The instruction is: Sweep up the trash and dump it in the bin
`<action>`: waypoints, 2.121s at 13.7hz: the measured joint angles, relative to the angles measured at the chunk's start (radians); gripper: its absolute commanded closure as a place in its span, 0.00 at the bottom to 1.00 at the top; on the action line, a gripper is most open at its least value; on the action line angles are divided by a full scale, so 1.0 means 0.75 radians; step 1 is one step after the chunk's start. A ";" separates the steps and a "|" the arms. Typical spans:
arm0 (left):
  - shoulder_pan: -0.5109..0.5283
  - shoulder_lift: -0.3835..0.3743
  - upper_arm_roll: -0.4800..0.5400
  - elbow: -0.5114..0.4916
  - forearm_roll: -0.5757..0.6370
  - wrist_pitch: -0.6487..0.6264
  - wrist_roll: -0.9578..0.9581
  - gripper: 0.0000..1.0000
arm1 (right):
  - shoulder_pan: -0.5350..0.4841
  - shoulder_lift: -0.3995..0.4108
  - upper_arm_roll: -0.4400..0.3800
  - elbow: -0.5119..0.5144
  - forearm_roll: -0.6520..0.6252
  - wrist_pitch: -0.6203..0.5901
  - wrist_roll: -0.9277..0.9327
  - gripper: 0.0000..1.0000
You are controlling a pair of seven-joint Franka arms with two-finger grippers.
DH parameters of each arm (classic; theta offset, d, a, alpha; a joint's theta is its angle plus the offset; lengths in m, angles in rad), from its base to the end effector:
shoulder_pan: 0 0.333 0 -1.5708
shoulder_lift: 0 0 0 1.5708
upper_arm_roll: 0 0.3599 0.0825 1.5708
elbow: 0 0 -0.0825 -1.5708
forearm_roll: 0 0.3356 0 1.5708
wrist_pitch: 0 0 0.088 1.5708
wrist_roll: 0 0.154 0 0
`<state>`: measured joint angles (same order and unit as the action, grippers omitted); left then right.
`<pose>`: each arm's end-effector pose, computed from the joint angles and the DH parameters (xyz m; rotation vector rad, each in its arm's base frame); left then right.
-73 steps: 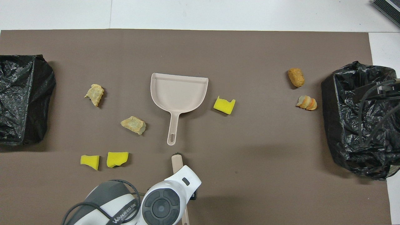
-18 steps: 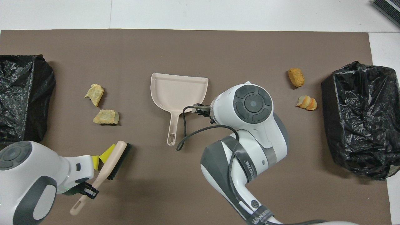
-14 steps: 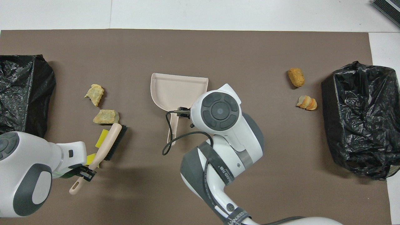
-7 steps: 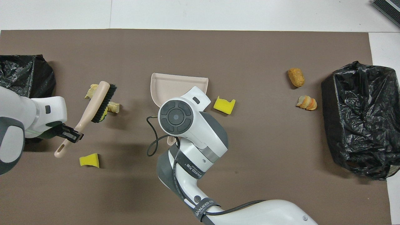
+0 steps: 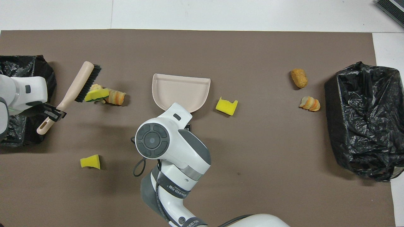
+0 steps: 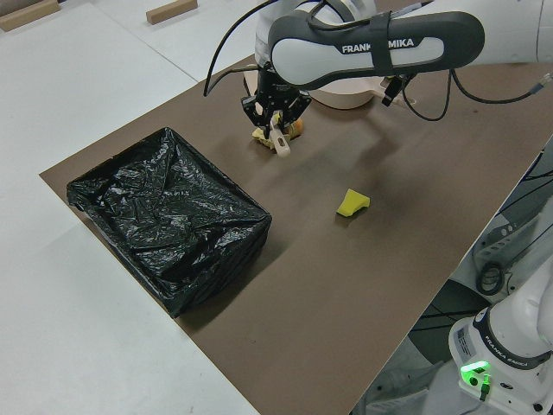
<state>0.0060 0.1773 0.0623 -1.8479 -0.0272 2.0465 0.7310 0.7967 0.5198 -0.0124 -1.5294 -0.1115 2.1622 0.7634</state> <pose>0.5726 0.0347 0.4476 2.9725 -1.0042 0.0395 0.4946 0.4831 0.3805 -3.1242 -0.1248 -0.2381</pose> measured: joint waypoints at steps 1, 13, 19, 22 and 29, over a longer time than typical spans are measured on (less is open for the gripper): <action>0.009 0.029 0.000 0.017 0.007 0.049 0.072 1.00 | -0.002 0.001 -0.002 -0.002 0.000 0.000 0.000 0.29; -0.026 0.159 -0.026 -0.010 0.264 0.117 0.226 1.00 | -0.027 0.002 -0.012 -0.033 0.000 -0.001 0.000 1.00; -0.094 -0.007 -0.027 -0.172 0.264 -0.139 0.156 1.00 | -0.129 -0.118 -0.019 -0.023 -0.007 -0.119 -0.282 1.00; -0.107 -0.155 -0.027 -0.284 0.264 -0.146 -0.001 1.00 | -0.227 -0.207 -0.019 -0.023 -0.007 -0.258 -0.603 1.00; -0.109 -0.474 -0.025 -0.464 0.264 -0.531 -0.892 1.00 | -0.317 -0.274 -0.019 -0.034 -0.007 -0.490 -1.401 1.00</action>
<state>-0.0754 -0.1782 0.0435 -2.1955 0.1710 1.6484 0.0622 0.5589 0.3142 -0.0270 -1.5549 -0.1170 1.7945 -0.2871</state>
